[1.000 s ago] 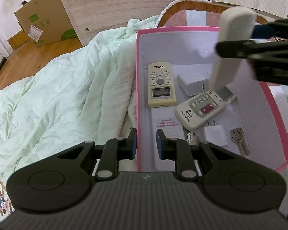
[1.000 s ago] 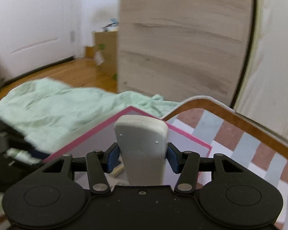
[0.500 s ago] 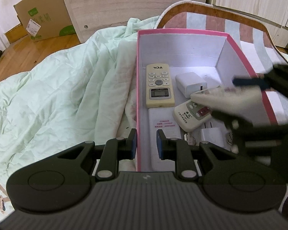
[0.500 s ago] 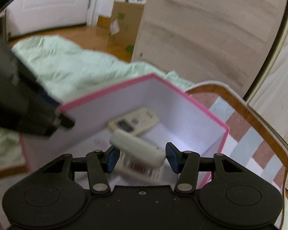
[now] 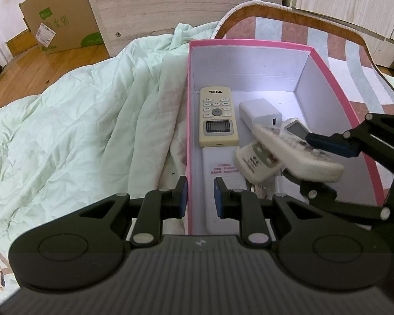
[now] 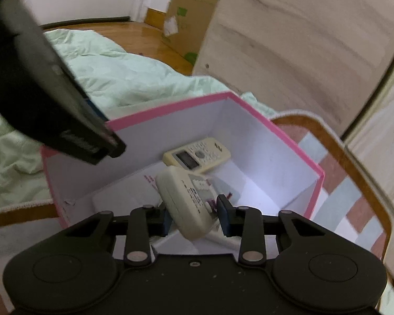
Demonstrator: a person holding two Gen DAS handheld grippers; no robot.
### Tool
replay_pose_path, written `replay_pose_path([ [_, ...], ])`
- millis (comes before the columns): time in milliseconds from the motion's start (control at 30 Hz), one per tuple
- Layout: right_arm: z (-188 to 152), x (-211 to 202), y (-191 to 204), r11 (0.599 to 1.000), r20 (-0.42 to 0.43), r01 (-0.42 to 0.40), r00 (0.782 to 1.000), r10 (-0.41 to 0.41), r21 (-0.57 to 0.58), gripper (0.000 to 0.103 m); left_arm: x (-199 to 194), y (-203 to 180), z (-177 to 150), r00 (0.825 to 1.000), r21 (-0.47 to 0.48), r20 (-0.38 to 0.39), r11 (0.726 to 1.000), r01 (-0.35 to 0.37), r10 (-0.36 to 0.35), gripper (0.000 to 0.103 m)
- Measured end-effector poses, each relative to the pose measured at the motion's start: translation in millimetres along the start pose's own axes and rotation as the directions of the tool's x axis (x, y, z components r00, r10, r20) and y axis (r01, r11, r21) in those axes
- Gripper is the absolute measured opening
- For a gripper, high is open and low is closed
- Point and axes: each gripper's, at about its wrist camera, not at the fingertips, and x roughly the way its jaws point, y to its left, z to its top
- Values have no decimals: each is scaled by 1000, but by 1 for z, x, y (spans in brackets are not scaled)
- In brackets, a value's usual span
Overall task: Organize rigid objects
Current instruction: 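Carry the beige remote into the pink box and open the right gripper, then grasp the flat white block on the mat with the right gripper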
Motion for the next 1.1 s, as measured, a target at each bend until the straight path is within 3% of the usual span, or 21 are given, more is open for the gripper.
replay_pose_path([
  [133,-1,-4,10,999,23,-10,1000,11,-42,40,0,1,0,1000,0,0,1000,0,0,20],
  [467,10,9,9,985,46,-127,991,122,120,59,-1,2,-1,1000,-3,0,1000,6,-6,20],
  [533,7,13,1,955,42,-230,973,227,187,64,-1,2,-1,1000,-4,0,1000,6,-6,20],
  [600,0,18,-9,890,38,-350,934,355,294,63,-2,2,-2,1000,-3,0,1000,6,-6,20],
  [700,-11,16,-26,817,61,-410,904,423,407,63,-3,2,-2,1000,-6,0,1000,8,-8,20],
  [900,-30,-26,-69,802,167,-356,934,315,480,63,-4,3,-1,1000,-7,-1,1000,11,-11,20],
  [1033,-45,-37,-110,800,153,-253,967,202,543,64,-3,2,-1,1000,-1,-1,1000,3,-3,20],
  [1100,-54,-35,-130,786,93,-166,986,138,596,64,-3,1,-1,1000,0,-2,1000,0,0,20],
])
